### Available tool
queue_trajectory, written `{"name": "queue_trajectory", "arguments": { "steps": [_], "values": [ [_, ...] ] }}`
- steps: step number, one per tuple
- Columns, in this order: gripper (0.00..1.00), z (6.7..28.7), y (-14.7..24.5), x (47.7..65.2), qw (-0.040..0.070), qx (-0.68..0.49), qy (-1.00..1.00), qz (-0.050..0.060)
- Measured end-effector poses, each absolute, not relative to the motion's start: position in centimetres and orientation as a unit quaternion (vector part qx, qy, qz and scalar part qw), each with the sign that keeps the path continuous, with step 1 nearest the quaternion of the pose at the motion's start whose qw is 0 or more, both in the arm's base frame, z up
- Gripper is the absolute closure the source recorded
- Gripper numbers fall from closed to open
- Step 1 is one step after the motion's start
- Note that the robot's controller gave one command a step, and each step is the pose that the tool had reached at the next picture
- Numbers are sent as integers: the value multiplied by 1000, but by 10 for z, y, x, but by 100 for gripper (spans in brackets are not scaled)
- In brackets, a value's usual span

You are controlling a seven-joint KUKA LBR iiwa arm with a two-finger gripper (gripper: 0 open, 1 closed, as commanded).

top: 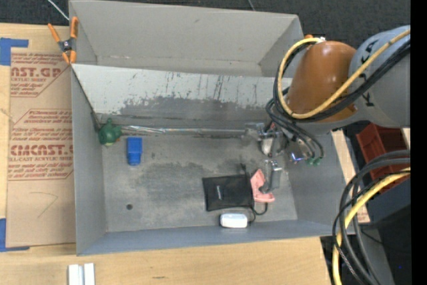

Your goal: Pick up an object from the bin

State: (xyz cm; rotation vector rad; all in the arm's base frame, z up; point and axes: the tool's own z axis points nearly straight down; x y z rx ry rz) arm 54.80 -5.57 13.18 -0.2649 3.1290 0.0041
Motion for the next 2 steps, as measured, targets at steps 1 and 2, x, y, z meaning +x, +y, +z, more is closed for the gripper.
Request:
{"name": "queue_trajectory", "arguments": {
  "steps": [1, 2],
  "values": [
    [0, 118, -59, 522, -1, -40, 999, 1],
    [0, 74, -38, 514, 1, -183, 983, 1]
  ]
}}
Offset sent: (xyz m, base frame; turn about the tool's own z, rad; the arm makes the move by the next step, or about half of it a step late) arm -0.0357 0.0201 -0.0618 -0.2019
